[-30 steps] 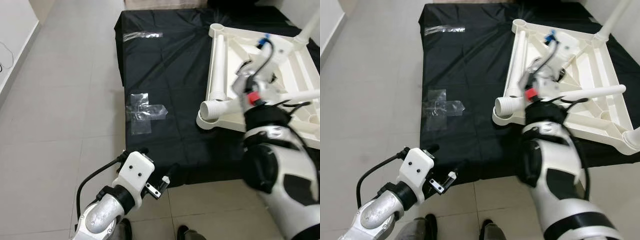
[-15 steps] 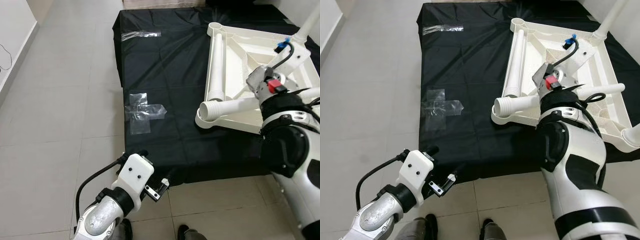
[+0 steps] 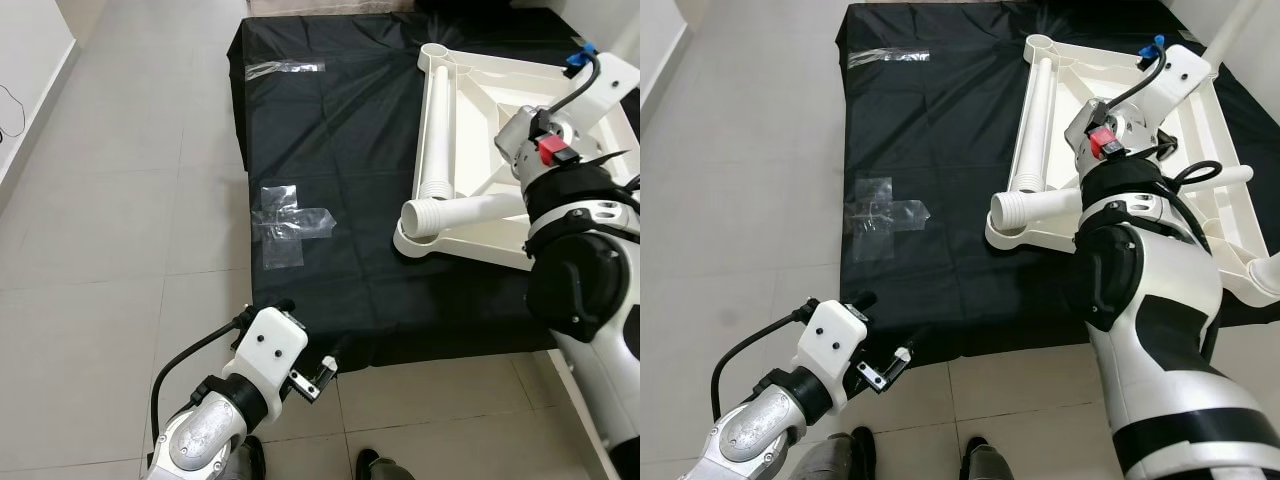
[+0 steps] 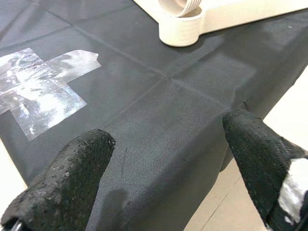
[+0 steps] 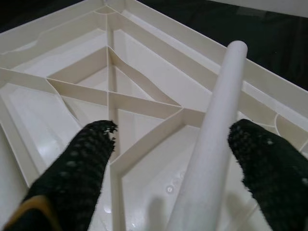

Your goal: Building children table

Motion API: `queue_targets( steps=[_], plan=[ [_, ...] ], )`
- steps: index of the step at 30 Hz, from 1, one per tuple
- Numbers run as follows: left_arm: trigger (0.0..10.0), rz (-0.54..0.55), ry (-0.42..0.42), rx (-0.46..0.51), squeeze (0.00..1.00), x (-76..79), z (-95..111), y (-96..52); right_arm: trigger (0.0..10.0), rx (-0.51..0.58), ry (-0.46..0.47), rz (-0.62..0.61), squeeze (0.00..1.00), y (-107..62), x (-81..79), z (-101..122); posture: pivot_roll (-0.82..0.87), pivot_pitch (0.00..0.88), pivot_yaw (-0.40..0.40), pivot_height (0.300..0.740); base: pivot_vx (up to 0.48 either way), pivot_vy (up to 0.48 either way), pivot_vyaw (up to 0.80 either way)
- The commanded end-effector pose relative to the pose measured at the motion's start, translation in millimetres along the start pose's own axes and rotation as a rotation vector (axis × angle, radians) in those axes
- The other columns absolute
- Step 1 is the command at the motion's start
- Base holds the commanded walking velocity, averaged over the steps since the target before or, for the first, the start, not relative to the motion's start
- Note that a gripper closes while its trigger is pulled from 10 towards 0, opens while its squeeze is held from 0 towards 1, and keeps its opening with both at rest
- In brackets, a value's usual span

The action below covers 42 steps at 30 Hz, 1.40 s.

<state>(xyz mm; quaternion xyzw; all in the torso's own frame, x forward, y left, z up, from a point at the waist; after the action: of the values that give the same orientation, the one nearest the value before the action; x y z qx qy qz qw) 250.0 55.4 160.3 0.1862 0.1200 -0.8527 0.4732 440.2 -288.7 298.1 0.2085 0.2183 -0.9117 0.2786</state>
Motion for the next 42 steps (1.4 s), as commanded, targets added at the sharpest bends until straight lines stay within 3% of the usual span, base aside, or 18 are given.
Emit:
queue_targets(
  steps=[1,3,4,5,24,34,35,37,38,39,42],
  plan=[
    [10.0,-0.011,0.006,-0.026,0.00,3.2,-7.5,-2.3,10.0,-0.022,-0.012,-0.040,1.00,5.2,10.1,-3.9,0.14,0.231,-0.044,0.740,0.000,0.000,0.00],
    [10.0,-0.011,0.007,-0.026,0.00,3.2,-7.4,-2.3,10.0,-0.038,-0.027,-0.058,1.00,4.9,12.2,-6.5,0.14,0.231,-0.044,0.740,0.000,0.000,0.00],
    [10.0,-0.011,0.009,-0.026,0.00,2.7,-7.2,-2.1,10.0,-0.059,-0.032,-0.063,0.71,4.5,12.8,-9.9,0.14,0.241,-0.042,0.740,0.000,0.000,0.00],
    [10.0,-0.010,0.012,-0.026,0.00,2.4,-7.2,-1.9,10.0,-0.077,-0.045,-0.074,0.00,4.1,14.2,-13.0,0.14,0.241,-0.044,0.740,0.000,0.000,0.00],
    [10.0,-0.004,0.022,-0.030,0.00,0.7,-7.2,-4.3,10.0,-0.281,0.021,-0.180,0.00,-0.1,29.2,-46.7,0.14,0.258,-0.041,0.740,0.000,0.000,0.00],
    [10.0,-0.009,0.027,-0.029,0.00,0.7,-5.7,-7.3,10.0,-0.448,0.097,-0.234,0.00,-2.9,42.3,-82.8,0.16,0.269,-0.032,0.740,0.000,0.000,0.00],
    [10.0,-0.010,0.028,-0.029,0.00,0.7,-5.5,-7.8,8.5,-0.453,0.096,-0.239,0.00,-3.1,43.5,-85.2,0.16,0.269,-0.032,0.740,0.000,0.000,0.00],
    [10.0,-0.010,0.028,-0.029,0.00,0.7,-5.5,-7.8,8.5,-0.453,0.096,-0.239,0.00,-3.1,43.5,-85.2,0.16,0.269,-0.032,0.740,0.000,0.000,0.00],
    [10.0,-0.011,0.028,-0.030,0.00,0.9,-5.4,-8.2,2.5,-0.467,0.105,-0.234,0.00,-3.5,43.5,-88.4,0.16,0.269,-0.032,0.740,0.000,0.000,0.00],
    [10.0,-0.013,0.029,-0.030,0.00,1.7,-5.6,-8.5,0.0,-0.478,0.116,-0.228,0.00,-3.7,43.1,-91.0,0.16,0.266,-0.031,0.740,0.000,0.000,0.00],
    [10.0,-0.017,0.029,-0.032,0.00,3.2,-6.1,-8.6,0.0,-0.497,0.118,-0.216,0.00,-4.9,42.0,-95.7,0.16,0.263,-0.029,0.740,0.000,0.000,0.00]
  ],
)
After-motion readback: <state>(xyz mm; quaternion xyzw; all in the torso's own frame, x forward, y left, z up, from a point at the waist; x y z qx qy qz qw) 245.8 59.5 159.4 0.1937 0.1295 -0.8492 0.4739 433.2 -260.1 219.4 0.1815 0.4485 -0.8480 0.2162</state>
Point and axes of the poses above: a point about 5 cm out from each wrist's last joint towards the gripper, its own y axis pointing out of the wrist towards the gripper, its own z axis along the axis of the wrist's last joint, x = y × z, the point moved 6 cm from there along y, pointing out of the wrist towards the gripper, and after that the axes turned 15 degrees about y, right-handed, at the moved point
